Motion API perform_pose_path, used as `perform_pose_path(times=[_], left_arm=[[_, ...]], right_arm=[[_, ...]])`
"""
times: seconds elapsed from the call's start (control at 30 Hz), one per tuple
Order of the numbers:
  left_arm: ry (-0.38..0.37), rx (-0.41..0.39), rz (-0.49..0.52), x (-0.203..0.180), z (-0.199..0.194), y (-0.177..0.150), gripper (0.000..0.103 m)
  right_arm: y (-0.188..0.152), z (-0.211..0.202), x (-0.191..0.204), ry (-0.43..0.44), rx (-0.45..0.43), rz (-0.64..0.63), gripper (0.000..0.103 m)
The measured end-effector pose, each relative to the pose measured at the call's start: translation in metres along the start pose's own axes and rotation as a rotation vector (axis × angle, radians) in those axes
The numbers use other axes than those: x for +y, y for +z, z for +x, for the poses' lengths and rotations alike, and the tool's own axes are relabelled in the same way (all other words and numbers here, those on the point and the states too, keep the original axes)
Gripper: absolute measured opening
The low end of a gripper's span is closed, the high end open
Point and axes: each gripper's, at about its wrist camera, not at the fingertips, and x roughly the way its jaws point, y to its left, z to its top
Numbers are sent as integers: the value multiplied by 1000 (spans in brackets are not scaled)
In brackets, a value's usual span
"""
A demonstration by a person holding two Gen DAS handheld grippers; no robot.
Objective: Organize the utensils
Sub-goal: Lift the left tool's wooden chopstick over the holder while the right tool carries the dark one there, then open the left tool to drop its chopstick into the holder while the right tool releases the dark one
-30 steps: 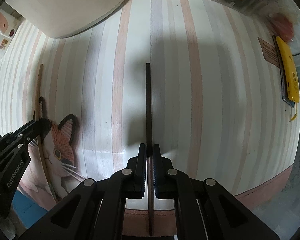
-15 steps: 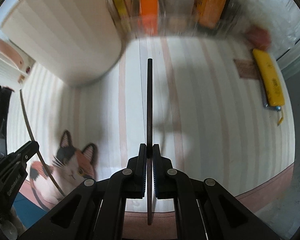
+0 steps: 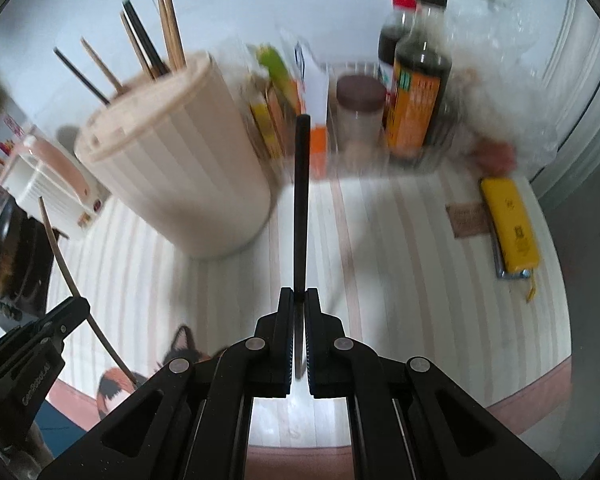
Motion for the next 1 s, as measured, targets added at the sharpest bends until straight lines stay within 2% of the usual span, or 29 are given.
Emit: perform_pose_path(times=[0.3,0.43,0.57,0.73,0.87,1.0], left_arm=[[-79,-142,-69,-1,-60,41,4],[-119,-222,-108,-1,-88,73,4],[-123,-292,-143,-2,-105,115,4],[-91,-361,-164,-5,-106,163,4],[-87,-370,-179,-4,-91,195,4],[-77,-356,-198,-2,-67,219,4]], right_arm=[[38,-47,0,64,-102,29,5],[67,-73,1,88,-133,27,5],[103,-104,3,108,-194,17,5],[147,-137,11,132,-273,5,5],[177,-150,22,154,-307,-11,5],[197,-141,36,173,-305,-25,5]])
